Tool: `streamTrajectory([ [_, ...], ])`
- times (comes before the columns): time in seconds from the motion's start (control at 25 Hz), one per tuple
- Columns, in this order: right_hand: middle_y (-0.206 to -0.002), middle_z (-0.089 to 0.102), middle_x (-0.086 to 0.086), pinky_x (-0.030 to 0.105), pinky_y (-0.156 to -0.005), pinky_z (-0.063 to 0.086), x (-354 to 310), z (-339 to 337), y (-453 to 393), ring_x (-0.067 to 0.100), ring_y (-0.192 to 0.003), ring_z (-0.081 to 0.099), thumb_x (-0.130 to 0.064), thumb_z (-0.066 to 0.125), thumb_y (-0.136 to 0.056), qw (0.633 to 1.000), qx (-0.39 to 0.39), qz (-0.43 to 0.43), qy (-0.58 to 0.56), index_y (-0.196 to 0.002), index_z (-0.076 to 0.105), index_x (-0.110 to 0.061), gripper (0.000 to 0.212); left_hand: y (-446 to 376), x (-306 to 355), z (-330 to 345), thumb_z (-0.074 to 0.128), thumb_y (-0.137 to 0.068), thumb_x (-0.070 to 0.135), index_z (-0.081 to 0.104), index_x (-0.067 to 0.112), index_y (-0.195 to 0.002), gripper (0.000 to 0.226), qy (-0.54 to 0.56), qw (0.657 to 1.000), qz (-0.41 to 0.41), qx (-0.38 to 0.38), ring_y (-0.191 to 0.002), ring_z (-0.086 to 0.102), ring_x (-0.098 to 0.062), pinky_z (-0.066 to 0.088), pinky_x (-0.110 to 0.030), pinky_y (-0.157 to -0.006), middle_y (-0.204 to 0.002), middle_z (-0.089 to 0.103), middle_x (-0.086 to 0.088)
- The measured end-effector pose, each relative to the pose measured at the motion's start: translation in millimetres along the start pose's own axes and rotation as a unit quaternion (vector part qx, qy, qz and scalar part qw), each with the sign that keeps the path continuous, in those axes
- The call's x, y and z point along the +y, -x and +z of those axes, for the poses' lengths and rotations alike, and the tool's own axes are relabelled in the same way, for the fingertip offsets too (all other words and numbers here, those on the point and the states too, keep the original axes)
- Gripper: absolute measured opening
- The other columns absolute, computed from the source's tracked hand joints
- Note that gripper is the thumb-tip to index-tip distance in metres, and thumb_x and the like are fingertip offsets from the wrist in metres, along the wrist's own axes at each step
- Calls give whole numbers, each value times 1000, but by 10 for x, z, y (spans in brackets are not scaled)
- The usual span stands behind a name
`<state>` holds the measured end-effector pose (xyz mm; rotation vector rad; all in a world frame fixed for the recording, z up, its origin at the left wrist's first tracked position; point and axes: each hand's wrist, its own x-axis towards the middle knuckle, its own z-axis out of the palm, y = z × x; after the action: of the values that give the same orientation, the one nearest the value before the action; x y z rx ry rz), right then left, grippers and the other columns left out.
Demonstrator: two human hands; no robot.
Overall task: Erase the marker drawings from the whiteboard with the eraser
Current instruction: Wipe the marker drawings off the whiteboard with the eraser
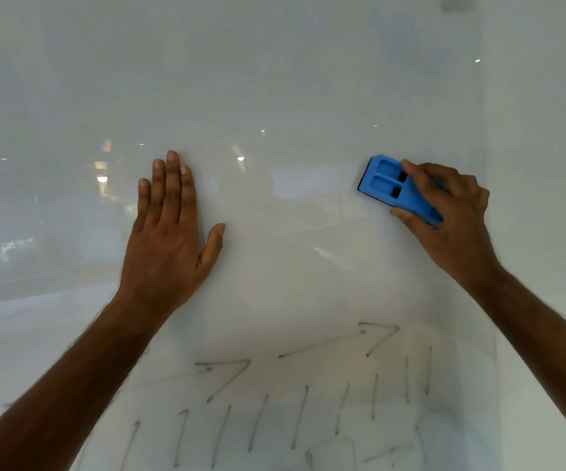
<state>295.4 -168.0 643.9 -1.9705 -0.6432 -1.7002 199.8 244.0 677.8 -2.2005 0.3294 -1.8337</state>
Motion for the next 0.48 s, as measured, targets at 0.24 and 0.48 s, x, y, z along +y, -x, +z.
streamTrajectory([
  [0.24,-143,49,-7,44,-101,31,-151,167,1078,23,-117,50,-45,56,-95,989,-70,-122,36,-154,37,-40,62,4,-6,8,36,-113,48,11,-8,-169,83,-7,1000,6,6,-168,2,-41,7,-53,-138,-179,4,-27],
  [0.48,-142,52,-6,47,-97,37,217,-20,1647,20,-116,53,-34,58,-93,963,-139,-216,87,-153,41,-37,63,12,-4,25,34,-113,50,10,-8,-169,84,-16,1000,7,9,-168,2,-41,3,-49,-138,-179,4,-27],
])
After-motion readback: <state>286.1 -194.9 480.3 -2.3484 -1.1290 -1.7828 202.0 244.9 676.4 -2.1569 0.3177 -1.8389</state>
